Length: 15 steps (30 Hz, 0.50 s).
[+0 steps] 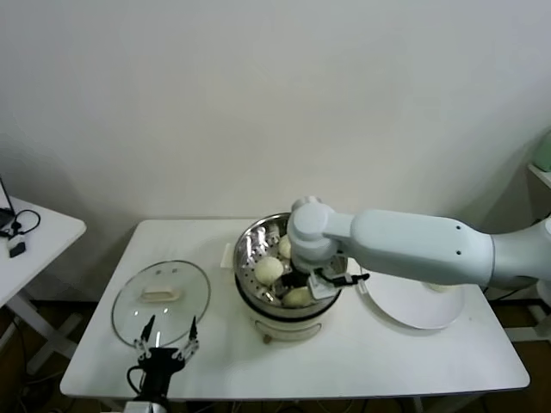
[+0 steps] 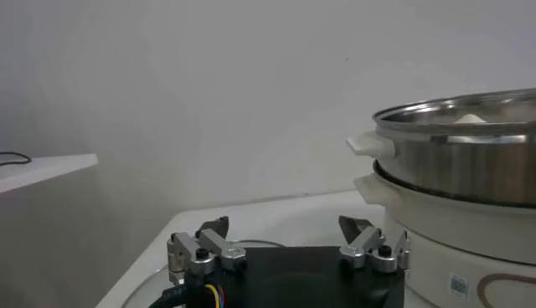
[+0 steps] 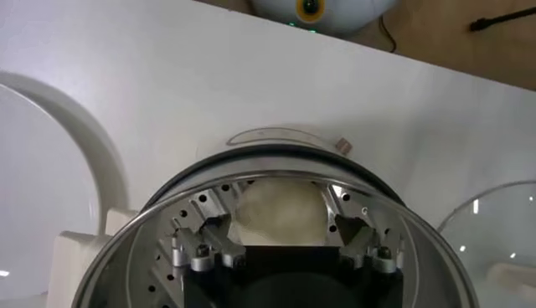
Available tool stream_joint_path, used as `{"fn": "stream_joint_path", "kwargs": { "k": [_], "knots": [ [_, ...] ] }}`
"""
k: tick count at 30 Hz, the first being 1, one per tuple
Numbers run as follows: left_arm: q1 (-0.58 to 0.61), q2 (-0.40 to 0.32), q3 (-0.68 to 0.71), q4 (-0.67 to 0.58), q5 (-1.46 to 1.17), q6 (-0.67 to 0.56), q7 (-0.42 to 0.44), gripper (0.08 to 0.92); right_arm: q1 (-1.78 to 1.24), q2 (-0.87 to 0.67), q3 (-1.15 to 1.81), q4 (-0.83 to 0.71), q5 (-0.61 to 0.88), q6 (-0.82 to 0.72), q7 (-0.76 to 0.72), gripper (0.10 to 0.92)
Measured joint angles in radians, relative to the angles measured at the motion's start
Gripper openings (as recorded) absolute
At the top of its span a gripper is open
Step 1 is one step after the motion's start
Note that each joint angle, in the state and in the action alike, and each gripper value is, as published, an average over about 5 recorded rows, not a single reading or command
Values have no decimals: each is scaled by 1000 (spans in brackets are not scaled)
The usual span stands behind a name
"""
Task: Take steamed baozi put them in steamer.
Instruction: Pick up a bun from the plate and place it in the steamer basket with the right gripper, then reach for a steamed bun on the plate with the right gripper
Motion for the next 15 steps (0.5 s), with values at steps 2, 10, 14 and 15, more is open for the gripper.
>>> {"fn": "stream_joint_path", "kwargs": {
  "k": [2,10,14,15],
  "knots": [
    [-1,0,0,2,0,0,0,823,2,-4,5,1,4,2,0,822],
    [-3,1,5,4,3,1,-1,823,25,-19,34,-5,39,8,-7,823],
    [-3,2,6,-1,4,4,-1,823,46,-34,52,-14,71,-8,-13,823],
    [-3,4,6,-3,3,5,-2,823,53,-40,57,-18,84,-18,-15,823]
  ]
}}
